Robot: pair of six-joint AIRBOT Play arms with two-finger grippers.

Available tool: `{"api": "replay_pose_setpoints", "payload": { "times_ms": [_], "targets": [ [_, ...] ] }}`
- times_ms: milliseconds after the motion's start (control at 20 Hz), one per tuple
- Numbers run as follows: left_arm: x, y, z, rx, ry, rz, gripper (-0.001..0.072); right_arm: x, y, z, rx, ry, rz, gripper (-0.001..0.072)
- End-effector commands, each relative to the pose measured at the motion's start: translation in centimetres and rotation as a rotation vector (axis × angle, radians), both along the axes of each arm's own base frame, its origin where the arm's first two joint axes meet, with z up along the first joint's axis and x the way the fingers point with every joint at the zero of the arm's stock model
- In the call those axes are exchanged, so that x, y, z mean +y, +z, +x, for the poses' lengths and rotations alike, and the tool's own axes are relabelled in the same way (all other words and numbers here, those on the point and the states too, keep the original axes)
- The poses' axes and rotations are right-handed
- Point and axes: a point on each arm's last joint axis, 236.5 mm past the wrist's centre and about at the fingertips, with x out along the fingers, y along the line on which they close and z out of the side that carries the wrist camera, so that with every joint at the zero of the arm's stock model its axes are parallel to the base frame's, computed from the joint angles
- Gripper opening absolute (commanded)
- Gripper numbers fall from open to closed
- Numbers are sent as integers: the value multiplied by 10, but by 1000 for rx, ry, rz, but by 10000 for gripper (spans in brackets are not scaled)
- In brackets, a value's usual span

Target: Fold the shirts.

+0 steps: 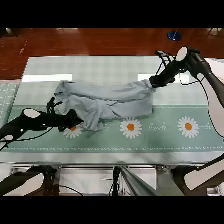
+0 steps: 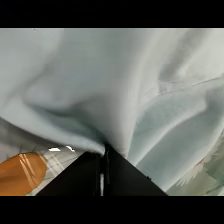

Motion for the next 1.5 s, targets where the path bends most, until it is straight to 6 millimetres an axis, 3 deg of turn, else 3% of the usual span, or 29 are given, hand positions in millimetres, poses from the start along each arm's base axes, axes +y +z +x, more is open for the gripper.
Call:
{"api": "replay_pose_setpoints", "payload": {
  "times_ms": [0,100,200,300,400,500,600,700,800,900,1050,1150,1250,1450],
  "targets": [
    [-3,13,13,-64,-60,-6,21,0,23,-2,-34,17,1,30],
    [-3,54,28,-168,-130,-43,20,0,65,1,-136,33,4,30],
    [3,113,47,-309,-152,-60,20,-2,124,6,-285,38,-1,30],
    [18,194,65,-520,-149,-30,20,-11,193,4,-457,30,-31,30],
    [35,290,70,-780,-122,47,20,-20,266,-8,-639,16,-58,30],
    [47,384,56,-1027,-91,140,20,-23,337,-32,-810,3,-50,30],
    [48,464,27,-1235,-76,225,20,-27,406,-65,-984,-25,-33,30],
    [46,530,-7,-1411,-62,308,20,-37,473,-104,-1167,-82,-25,30],
    [42,582,-41,-1553,-53,397,20,-53,530,-147,-1336,-154,-27,30],
    [35,624,-76,-1678,-47,483,20,-66,571,-190,-1458,-212,-27,30],
    [34,668,-125,-1805,-26,664,20,-73,609,-248,-1576,-255,15,30],
    [31,678,-153,-1822,-20,733,19,-75,610,-275,-1564,-273,37,30],
    [29,665,-171,-1750,-45,781,19,-76,588,-292,-1475,-280,36,30],
    [44,602,-184,-1454,-95,833,19,-82,507,-310,-1136,-283,-34,30]
  ]
}}
